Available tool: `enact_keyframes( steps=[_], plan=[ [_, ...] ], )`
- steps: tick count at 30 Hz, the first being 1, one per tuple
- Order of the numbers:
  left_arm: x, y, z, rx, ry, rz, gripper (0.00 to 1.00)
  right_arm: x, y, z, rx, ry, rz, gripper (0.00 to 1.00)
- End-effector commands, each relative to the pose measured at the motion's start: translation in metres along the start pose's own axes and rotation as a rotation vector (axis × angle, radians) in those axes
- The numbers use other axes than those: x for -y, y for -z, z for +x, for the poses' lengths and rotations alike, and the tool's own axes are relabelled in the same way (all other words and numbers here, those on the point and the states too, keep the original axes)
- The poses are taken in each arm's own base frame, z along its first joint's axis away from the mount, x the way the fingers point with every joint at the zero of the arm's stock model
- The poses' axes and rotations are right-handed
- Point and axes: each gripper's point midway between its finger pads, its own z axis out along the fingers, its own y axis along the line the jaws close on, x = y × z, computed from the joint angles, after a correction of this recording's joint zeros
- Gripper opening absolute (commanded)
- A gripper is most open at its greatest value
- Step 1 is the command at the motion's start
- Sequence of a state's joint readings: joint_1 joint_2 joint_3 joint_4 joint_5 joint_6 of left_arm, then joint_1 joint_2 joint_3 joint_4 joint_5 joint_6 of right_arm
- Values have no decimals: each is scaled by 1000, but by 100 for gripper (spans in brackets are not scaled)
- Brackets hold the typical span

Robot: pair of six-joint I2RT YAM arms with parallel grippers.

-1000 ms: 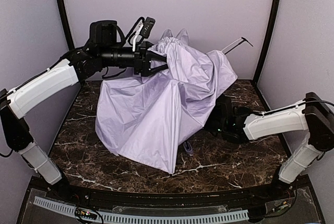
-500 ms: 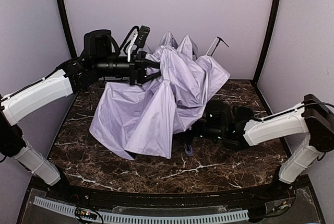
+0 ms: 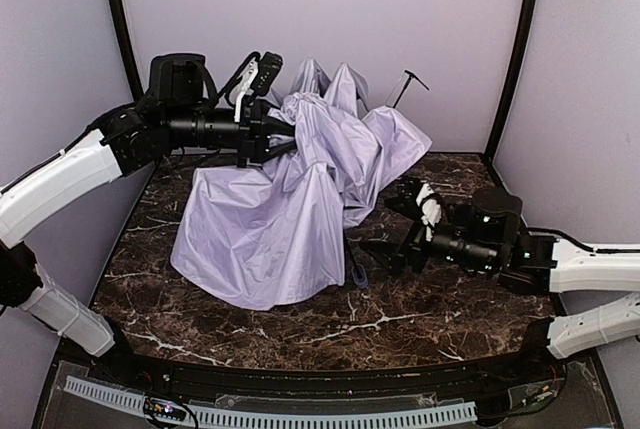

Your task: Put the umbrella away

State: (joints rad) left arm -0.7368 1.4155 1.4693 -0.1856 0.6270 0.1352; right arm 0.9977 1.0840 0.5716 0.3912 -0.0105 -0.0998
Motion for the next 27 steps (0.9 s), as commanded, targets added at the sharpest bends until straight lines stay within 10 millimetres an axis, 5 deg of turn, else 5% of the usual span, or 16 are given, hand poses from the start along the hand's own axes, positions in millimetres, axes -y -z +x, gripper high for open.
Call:
enact_keyframes(
  steps=[1,7,10,13,20,27],
  plan=[
    [-1,10,15,-102,-44,-37,22,-12,43,-29,-52,36,-95,99],
    [7,17,3,-78,-63,-17,16,13,108,-110,67,53,0,90],
    [9,19,1,-76,-59,-11,13,40,121,-146,120,28,140,72],
    [9,19,-1,-74,-50,-10,11,49,107,-161,97,25,170,57],
    [11,19,-3,-70,-36,-1,11,51,71,-171,53,72,156,46],
    [15,19,-2,-76,-28,19,5,62,54,-171,22,98,204,0]
  ],
)
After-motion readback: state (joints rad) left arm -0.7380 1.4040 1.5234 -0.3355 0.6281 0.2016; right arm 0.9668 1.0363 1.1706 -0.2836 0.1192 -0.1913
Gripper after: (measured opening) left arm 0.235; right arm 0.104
